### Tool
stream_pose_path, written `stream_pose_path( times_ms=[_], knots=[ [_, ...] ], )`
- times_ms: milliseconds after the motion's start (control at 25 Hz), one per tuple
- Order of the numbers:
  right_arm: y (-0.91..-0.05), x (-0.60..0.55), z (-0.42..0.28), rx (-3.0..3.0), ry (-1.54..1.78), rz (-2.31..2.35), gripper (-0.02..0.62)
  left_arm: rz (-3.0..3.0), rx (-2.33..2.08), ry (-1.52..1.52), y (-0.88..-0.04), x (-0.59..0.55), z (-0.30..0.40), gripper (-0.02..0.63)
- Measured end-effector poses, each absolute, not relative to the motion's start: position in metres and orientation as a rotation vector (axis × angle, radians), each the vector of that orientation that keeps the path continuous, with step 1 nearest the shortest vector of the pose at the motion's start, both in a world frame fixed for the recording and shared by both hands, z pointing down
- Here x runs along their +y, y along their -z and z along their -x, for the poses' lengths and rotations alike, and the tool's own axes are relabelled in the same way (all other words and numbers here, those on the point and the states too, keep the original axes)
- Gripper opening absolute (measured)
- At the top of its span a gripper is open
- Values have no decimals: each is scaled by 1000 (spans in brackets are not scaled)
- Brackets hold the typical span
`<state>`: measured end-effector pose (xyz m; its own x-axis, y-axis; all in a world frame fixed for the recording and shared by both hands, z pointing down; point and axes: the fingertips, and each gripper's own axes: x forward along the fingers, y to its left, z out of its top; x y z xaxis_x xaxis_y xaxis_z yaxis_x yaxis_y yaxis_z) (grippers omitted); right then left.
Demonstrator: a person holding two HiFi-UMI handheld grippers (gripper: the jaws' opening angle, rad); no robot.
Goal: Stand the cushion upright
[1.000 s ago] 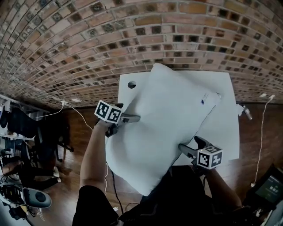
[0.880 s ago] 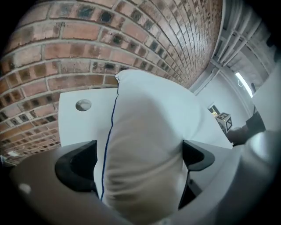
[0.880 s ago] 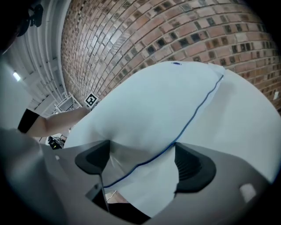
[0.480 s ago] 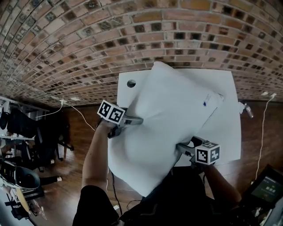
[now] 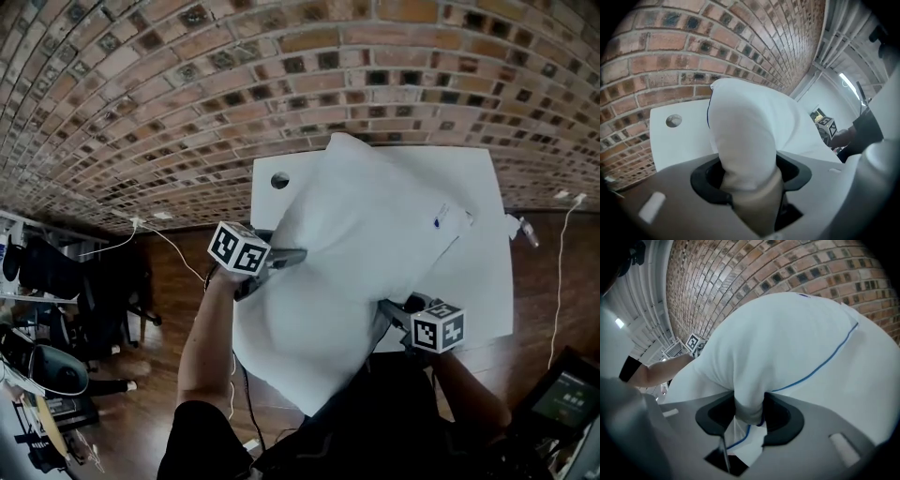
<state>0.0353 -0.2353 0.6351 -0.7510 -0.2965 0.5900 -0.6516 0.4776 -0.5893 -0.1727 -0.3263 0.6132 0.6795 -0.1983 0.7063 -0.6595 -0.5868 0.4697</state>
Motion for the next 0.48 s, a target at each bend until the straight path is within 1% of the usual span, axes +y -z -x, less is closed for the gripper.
stream_pose_path(
  times_ms=[80, 200, 320, 480],
  knots=[
    [-631, -233, -35, -2314, -1140, -801, 145, -2195, -676, -795, -599, -328, 166, 224],
    [-625, -228, -36, -2301, -1064, -814, 121, -2275, -684, -843, -577, -331, 153, 186],
    [-622, -222, -37, -2305, -1067, -845, 106, -2361, -664, -913, -551, -332, 136, 169],
    [-614, -217, -38, -2322, -1060, -882, 104, -2482, -644, -987, -509, -334, 114, 170]
  ],
)
